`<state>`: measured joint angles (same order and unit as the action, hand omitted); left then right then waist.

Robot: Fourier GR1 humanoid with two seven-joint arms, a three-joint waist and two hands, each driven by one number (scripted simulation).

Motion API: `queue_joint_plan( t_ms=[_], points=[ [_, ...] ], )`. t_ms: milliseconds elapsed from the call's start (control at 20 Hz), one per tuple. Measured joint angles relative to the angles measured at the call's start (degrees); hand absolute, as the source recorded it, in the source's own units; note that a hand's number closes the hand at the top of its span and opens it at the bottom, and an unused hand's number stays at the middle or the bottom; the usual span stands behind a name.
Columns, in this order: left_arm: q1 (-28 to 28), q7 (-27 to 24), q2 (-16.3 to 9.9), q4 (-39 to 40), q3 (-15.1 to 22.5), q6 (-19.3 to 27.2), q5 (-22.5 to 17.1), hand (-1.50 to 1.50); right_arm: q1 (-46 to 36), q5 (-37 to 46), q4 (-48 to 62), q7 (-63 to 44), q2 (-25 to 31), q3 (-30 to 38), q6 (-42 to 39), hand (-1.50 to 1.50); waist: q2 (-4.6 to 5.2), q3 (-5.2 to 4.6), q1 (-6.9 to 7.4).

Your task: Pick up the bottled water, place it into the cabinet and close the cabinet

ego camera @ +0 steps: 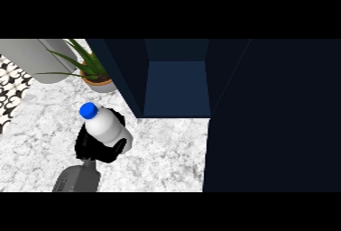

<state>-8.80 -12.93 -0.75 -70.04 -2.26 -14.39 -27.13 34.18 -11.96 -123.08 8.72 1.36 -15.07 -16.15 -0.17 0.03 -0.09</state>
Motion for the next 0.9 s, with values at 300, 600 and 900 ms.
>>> queue_joint_plan(
  t_ms=[300, 600, 900],
  points=[
    [-5.58, 2.25, 0.49, -3.81, 5.79, 10.64, 0.65, 1.5, 0.43, -0.8, -0.67, -0.01, 0.82, -0.1, -0.05, -1.5, 0.07, -0.02, -0.3],
    [-8.74, 3.78, -0.72, -3.5, 9.16, 20.27, 0.98, 1.5, -1.57, -1.03, 0.36, -1.1, 0.52, -0.59, 0.93, -1.5, 0.07, -0.18, 0.04],
    [-9.35, 2.15, -2.18, -3.03, 11.22, 27.65, 5.36, 1.5, -2.38, -2.64, -0.04, -1.76, 1.28, 0.59, 0.56, -1.5, -0.1, -0.29, -0.15]
  ],
)
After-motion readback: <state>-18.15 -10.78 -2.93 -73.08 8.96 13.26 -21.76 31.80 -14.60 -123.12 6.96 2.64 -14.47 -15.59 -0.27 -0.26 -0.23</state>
